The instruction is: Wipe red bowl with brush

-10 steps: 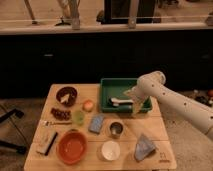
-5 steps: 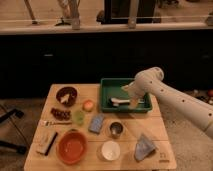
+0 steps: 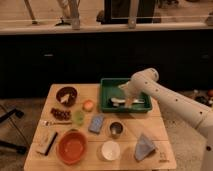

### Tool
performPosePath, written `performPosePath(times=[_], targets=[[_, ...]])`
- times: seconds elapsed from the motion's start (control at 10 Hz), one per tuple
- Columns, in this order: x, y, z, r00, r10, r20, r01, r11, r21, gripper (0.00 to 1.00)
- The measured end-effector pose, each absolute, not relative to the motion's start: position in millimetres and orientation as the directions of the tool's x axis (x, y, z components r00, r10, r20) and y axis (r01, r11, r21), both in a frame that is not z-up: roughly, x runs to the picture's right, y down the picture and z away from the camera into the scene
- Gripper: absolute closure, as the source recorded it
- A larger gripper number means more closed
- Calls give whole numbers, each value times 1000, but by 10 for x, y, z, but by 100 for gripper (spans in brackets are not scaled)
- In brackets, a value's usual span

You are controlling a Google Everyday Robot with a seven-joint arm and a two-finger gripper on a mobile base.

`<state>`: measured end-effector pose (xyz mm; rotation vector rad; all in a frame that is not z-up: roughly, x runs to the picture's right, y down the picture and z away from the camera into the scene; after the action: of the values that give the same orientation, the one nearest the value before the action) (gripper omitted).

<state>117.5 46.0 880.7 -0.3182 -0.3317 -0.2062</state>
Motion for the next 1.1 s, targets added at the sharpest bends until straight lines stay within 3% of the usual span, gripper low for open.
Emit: performPosePath(times=[1.1], targets=[[1459,388,9290,955,-40,293,191,839,-509,20]])
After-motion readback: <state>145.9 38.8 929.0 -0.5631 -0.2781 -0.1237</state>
